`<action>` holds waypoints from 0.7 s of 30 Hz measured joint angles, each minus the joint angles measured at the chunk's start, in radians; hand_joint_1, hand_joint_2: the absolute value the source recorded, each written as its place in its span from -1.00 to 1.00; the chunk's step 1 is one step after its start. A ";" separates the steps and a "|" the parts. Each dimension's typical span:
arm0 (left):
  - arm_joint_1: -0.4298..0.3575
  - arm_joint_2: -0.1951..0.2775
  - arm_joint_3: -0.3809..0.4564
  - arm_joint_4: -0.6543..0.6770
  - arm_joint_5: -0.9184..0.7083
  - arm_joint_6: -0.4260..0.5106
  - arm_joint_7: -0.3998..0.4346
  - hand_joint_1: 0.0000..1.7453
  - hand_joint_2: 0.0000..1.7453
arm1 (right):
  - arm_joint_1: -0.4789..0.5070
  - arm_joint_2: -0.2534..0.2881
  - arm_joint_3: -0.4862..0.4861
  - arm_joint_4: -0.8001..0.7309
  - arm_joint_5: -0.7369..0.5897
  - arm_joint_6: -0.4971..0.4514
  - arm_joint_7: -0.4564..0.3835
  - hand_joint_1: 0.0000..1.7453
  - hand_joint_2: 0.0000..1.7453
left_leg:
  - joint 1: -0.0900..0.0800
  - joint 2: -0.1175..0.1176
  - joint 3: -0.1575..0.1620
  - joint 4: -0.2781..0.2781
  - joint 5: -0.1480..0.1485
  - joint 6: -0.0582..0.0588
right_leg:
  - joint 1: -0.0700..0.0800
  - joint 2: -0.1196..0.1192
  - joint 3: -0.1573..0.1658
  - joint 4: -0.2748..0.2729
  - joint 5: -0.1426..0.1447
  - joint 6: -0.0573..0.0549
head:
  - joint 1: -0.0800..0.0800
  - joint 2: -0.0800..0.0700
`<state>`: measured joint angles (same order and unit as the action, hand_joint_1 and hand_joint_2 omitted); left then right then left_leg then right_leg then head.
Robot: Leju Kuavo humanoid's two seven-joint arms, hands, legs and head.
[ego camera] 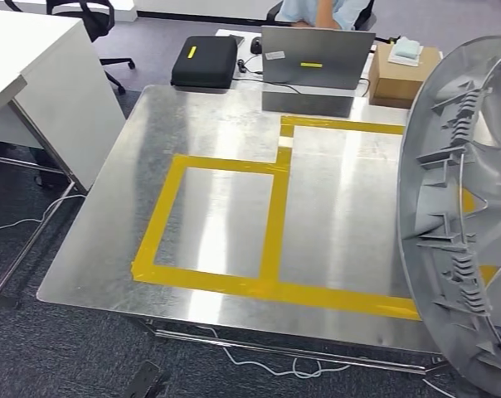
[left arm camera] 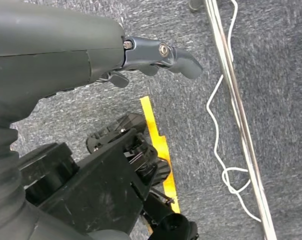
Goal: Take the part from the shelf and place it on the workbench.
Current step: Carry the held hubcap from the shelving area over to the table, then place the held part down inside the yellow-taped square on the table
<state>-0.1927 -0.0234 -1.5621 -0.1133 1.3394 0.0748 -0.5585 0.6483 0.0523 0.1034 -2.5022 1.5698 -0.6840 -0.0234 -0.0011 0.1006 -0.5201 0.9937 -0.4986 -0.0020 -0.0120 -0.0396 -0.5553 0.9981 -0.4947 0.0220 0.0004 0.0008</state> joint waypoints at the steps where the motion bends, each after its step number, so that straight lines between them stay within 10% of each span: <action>1: -0.002 -0.001 0.000 0.000 0.000 0.000 0.000 -1.00 1.00 | 0.000 0.000 0.000 0.000 0.000 0.000 0.000 1.00 1.00 | 0.002 -0.013 -0.003 0.010 -0.011 -0.005 | 0.000 0.009 -0.002 -0.001 0.003 -0.007 | -0.001 0.000; 4: -0.001 -0.001 0.000 0.000 0.002 0.000 0.000 -1.00 1.00 | -0.001 -0.001 0.000 0.000 0.000 0.000 0.001 1.00 1.00 | 0.006 -0.078 -0.058 0.149 -0.105 -0.013 | -0.001 0.035 -0.010 -0.003 0.014 -0.024 | -0.004 0.000; 7: 0.005 -0.001 0.000 0.000 0.004 0.000 0.000 -1.00 1.00 | -0.001 -0.001 0.000 0.001 0.000 0.000 0.002 1.00 1.00 | 0.005 -0.091 -0.115 0.288 -0.152 -0.004 | 0.008 0.070 -0.021 -0.003 0.022 -0.032 | -0.004 0.000; 11: 0.006 0.002 0.000 0.000 0.010 -0.001 0.000 -1.00 1.00 | -0.001 -0.001 0.000 0.001 0.000 0.000 0.003 1.00 1.00 | -0.004 -0.146 -0.007 0.071 -0.037 0.028 | 0.014 0.119 -0.029 -0.001 0.035 -0.029 | -0.003 0.000; 15: 0.002 0.003 0.000 0.000 0.010 -0.002 0.000 -1.00 1.00 | 0.001 -0.001 0.000 0.001 0.000 0.000 0.004 1.00 1.00 | -0.010 -0.158 0.023 -0.010 -0.018 0.040 | 0.008 0.159 -0.047 -0.001 0.049 -0.007 | -0.003 0.000; 18: -0.001 0.002 0.000 0.000 0.011 -0.002 -0.001 -1.00 1.00 | 0.003 -0.003 0.000 0.002 0.000 0.000 0.005 1.00 1.00 | -0.003 -0.122 0.022 -0.031 0.004 0.047 | 0.010 0.108 -0.088 0.061 0.002 0.007 | 0.002 0.000; 21: 0.006 0.002 0.000 0.000 0.011 -0.001 -0.001 -1.00 1.00 | 0.001 -0.006 0.000 0.006 0.000 0.000 0.010 1.00 1.00 | -0.005 -0.079 0.015 -0.032 0.009 0.048 | 0.003 0.052 -0.161 0.242 -0.094 0.023 | 0.009 0.000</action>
<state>-0.1867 -0.0217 -1.5621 -0.1133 1.3508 0.0734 -0.5596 0.6498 0.0460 0.1038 -2.4964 1.5701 -0.6844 -0.0135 -0.0057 0.0217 -0.5051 0.9613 -0.4899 0.0461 -0.0087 0.0123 -0.7162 1.2405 -0.5885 0.0451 0.0090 0.0008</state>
